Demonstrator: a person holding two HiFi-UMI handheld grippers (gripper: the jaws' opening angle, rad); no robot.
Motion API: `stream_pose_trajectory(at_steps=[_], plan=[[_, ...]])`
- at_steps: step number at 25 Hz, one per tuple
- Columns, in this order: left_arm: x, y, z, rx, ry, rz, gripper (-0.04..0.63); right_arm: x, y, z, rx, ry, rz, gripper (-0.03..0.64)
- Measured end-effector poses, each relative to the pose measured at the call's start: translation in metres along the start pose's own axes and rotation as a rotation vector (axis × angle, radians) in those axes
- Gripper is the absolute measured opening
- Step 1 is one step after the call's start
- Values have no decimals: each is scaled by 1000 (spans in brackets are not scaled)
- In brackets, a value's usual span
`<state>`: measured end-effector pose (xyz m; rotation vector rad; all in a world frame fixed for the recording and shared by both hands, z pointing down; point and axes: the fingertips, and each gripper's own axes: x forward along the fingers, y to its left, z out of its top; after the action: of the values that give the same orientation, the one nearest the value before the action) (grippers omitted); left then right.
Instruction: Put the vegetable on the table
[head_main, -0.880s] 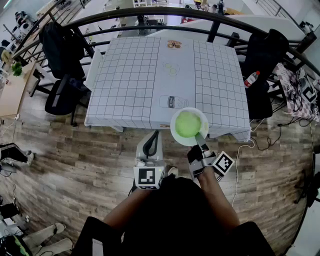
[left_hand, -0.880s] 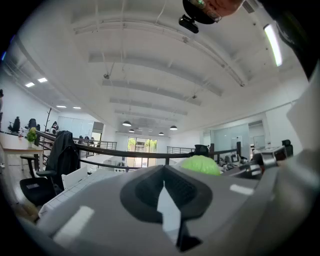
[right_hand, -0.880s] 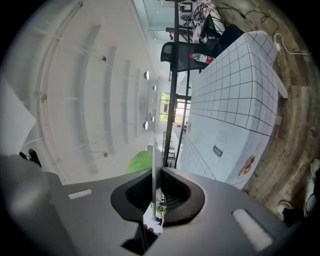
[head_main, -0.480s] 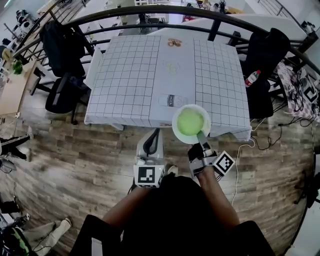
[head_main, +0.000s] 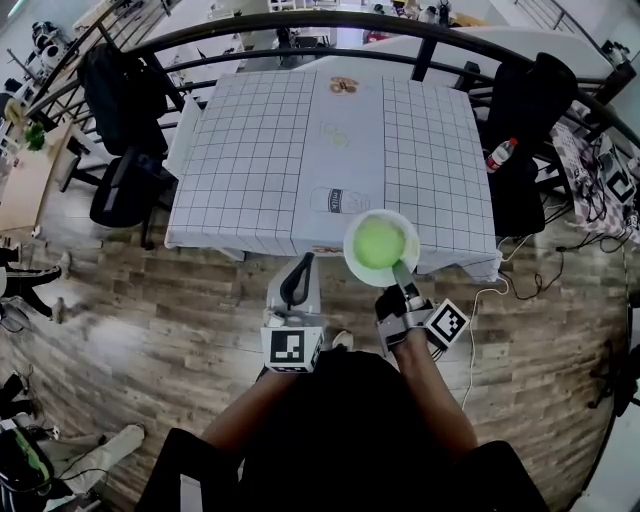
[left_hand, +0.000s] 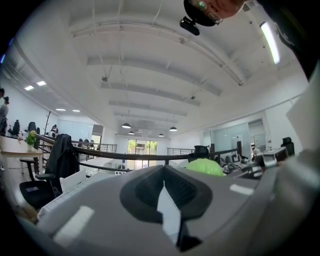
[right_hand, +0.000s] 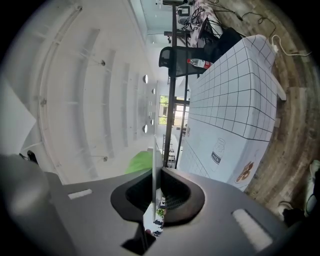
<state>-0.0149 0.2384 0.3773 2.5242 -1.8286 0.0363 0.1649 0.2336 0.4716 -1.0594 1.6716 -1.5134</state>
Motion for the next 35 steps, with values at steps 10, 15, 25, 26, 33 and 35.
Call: stream_pose_trajectory(at_steps=[10,15,25,26,33,35], plan=[[23,11,-8,35,15,40,8,13,-17,17,7,19,12,17],[9,10,-4,36,21,46,8,0,-17,4,21,25,-7,15],[45,8,-4,30,27,-1,8,19,-25,21,24,0,-58,17],[51,10,-3,27,25,-5,8,24,-23,24,20,-3,-58,17],[93,26,-8,-1,38,-45,8,66,-22,32,14,5,-56,17],[107,34,-5,-1,32,-46,8,82,-19,34,24,6,-57,17]])
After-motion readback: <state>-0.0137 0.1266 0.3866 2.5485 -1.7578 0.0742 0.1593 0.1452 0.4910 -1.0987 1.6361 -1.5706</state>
